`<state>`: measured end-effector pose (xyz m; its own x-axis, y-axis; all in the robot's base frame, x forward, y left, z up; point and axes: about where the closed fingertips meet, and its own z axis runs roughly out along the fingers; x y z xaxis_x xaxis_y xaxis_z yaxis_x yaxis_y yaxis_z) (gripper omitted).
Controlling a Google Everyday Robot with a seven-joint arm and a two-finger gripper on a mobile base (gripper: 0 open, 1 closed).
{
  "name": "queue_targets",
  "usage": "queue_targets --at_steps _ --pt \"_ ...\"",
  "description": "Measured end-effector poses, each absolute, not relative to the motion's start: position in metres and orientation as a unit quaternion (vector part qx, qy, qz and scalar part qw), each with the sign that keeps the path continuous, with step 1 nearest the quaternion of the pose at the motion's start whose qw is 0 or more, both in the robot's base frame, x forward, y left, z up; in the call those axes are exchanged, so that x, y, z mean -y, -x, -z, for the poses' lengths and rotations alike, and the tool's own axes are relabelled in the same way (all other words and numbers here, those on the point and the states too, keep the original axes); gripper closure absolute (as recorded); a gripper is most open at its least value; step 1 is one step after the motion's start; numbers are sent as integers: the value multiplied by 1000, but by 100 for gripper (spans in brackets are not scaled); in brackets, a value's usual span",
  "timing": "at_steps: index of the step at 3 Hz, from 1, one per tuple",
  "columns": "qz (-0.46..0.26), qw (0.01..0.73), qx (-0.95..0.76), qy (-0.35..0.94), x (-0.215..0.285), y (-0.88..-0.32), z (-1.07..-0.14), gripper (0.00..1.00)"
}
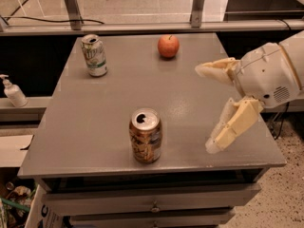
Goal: Knock orange can over
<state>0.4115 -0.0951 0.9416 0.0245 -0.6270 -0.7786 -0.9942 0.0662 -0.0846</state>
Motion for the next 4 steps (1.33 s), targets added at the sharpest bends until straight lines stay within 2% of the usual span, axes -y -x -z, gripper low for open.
queue_targets --at_steps 4 --pt "-334 385 -627 589 27 -392 -918 0"
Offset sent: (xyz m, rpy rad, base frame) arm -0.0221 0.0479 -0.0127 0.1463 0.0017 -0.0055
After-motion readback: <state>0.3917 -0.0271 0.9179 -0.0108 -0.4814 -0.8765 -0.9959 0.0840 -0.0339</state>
